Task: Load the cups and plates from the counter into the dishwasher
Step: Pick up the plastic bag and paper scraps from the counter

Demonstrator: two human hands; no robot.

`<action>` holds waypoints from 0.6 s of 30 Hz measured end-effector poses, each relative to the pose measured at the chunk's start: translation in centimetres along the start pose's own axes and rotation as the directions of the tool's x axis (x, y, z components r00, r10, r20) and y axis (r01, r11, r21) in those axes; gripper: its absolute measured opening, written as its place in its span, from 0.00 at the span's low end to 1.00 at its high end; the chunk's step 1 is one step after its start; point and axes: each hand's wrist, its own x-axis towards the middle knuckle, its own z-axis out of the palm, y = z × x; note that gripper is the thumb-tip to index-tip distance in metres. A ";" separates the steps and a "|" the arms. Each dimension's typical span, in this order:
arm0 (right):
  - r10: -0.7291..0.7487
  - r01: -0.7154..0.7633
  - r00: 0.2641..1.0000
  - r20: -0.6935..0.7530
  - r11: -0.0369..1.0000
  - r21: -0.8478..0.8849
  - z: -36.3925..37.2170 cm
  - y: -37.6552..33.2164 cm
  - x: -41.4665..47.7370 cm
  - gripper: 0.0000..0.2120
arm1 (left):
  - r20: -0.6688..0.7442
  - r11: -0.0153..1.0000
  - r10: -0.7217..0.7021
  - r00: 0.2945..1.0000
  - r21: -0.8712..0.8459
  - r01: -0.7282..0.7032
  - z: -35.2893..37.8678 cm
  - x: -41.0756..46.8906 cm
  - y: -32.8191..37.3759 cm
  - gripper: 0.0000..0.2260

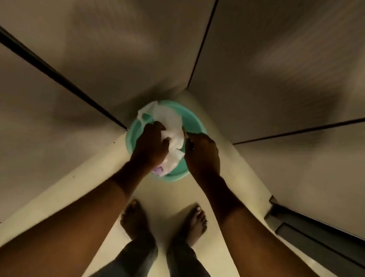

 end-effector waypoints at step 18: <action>0.053 -0.035 0.968 0.245 0.996 -0.079 3.9 3.2 3.1 0.17 | 0.210 0.989 -0.024 0.978 0.150 -0.008 2.9 4.3 -3.9 0.23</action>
